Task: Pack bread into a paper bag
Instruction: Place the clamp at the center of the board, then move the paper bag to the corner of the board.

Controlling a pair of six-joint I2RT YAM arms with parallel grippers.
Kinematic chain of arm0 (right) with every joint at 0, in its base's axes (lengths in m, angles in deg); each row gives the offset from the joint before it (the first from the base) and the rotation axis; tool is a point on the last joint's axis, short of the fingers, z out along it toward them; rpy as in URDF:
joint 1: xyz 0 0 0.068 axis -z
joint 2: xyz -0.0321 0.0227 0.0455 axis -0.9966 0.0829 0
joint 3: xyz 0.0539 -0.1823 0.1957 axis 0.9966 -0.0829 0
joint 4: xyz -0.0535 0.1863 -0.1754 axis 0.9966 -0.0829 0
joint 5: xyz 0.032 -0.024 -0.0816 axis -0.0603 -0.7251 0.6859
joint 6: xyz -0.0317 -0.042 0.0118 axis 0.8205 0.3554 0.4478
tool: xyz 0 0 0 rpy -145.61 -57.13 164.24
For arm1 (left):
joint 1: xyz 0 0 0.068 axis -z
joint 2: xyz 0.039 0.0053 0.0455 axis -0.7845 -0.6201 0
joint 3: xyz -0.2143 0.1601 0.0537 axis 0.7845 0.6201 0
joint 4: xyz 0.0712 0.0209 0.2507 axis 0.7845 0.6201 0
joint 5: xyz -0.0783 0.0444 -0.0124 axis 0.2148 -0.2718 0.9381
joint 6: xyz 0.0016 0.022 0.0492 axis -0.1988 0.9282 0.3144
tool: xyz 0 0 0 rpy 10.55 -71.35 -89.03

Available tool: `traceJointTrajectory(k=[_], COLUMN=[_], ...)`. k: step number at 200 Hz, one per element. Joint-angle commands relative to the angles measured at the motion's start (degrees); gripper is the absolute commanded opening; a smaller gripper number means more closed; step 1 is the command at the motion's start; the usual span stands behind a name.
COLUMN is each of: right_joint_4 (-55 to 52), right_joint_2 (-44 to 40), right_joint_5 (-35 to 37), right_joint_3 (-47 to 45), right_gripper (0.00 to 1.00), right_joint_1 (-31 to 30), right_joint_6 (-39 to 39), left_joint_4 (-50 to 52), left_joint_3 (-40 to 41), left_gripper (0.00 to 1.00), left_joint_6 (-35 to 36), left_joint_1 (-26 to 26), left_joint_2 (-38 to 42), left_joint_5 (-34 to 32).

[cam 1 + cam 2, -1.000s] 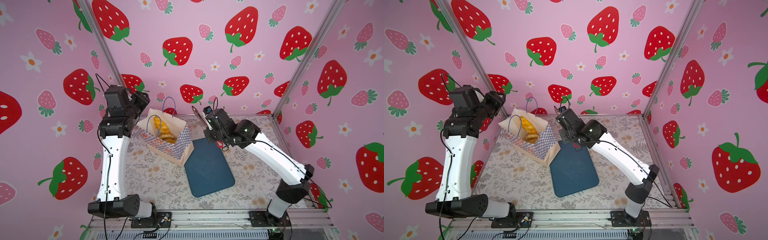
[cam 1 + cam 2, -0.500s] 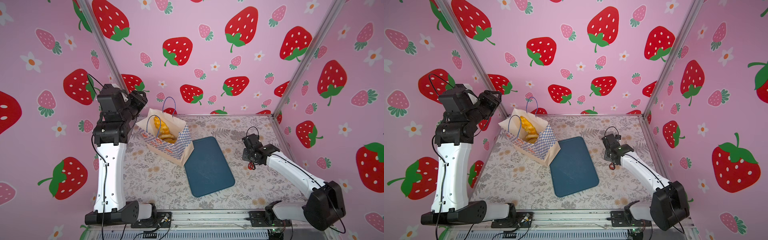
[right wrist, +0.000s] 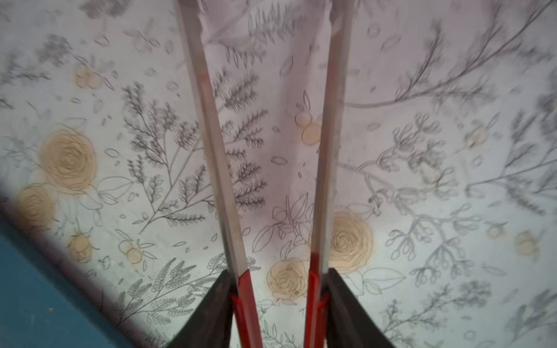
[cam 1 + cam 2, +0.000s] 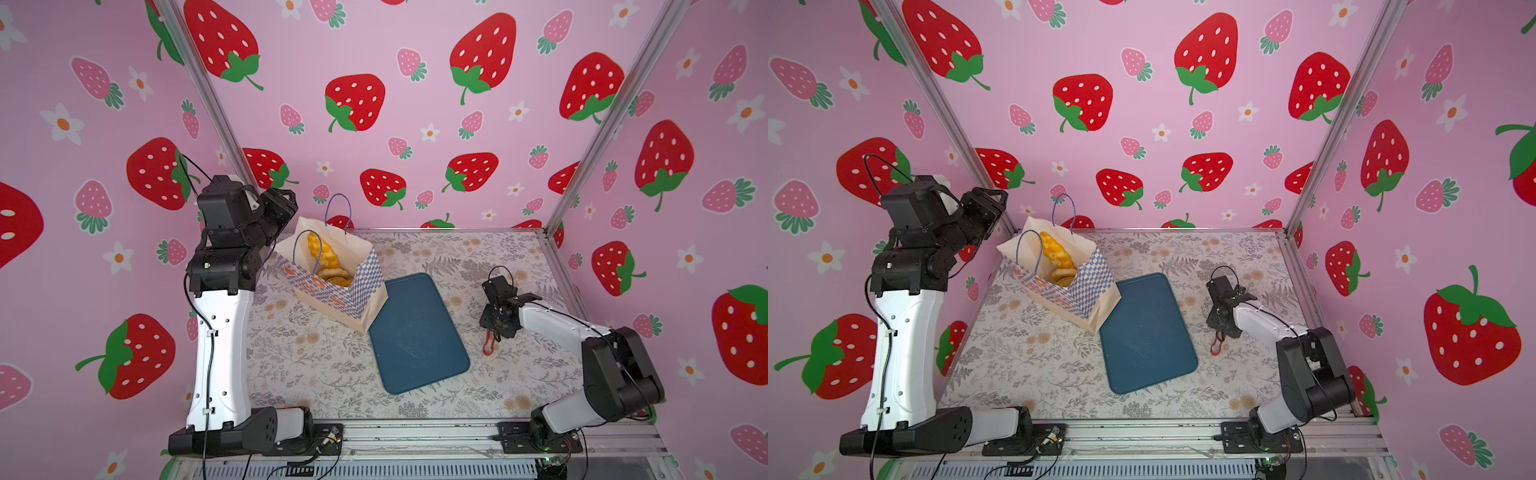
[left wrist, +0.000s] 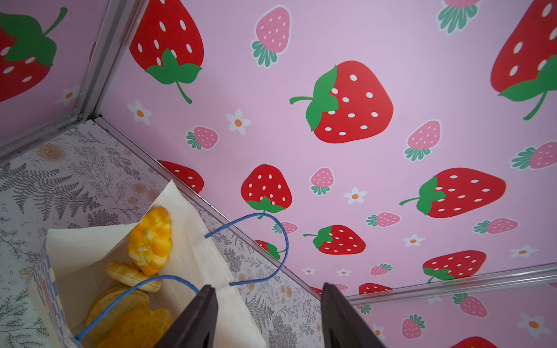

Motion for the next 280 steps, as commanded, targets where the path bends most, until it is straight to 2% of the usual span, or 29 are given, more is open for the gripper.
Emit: traceJointTrajectory(k=[1, 30, 55, 72, 92, 120, 142, 206, 237, 280], right_joint_4=[-2.11, -4.76, -7.82, -9.72, -10.73, -11.32, -10.99, -9.86, -10.04, -11.01], right_joint_2=[-0.77, -3.65, -7.36, -9.62, -11.30, -10.21, -8.30, -7.46, -8.74, -12.08], right_joint_5=[-4.10, -6.58, -7.37, -7.18, -6.78, -7.92, -9.99, -12.77, -13.11, -13.47], right_joint_3=[0.05, 0.53, 1.90, 3.18, 4.62, 6.83, 8.08, 8.66, 8.75, 8.01], right_gripper=[0.51, 0.56, 0.65, 0.69, 0.71, 0.73, 0.73, 0.74, 0.75, 0.75], right_joint_1=[0.19, 0.18, 0.10, 0.09, 0.09, 0.09, 0.16, 0.01, 0.01, 0.01], right_joint_6=[-1.61, -1.05, 0.52, 1.60, 2.71, 4.40, 5.73, 7.93, 8.77, 8.87], left_joint_4=[4.02, 11.46, 13.11, 13.08, 15.93, 21.87, 24.21, 33.02, 34.57, 33.48], left_joint_3=[-1.60, -0.93, 5.19, 10.34, 10.32, 5.95, 5.72, 2.71, 1.88, -0.64], left_gripper=[0.61, 0.61, 0.48, 0.47, 0.47, 0.47, 0.46, 0.45, 0.44, 0.40], left_joint_6=[1.89, 2.93, 0.09, -0.76, 1.57, 6.23, 6.49, 5.00, 7.46, 12.56], left_joint_1=[-0.12, -0.25, 0.22, 4.68, 12.03, 24.04, 28.69, 35.75, 37.59, 38.55], left_joint_2=[-0.20, -2.72, -3.37, -2.18, -1.80, -2.50, -2.77, -1.68, -4.88, -10.53], left_joint_5=[2.13, 2.20, 8.48, 10.53, 8.87, -0.78, -5.71, -19.39, -26.63, -32.60])
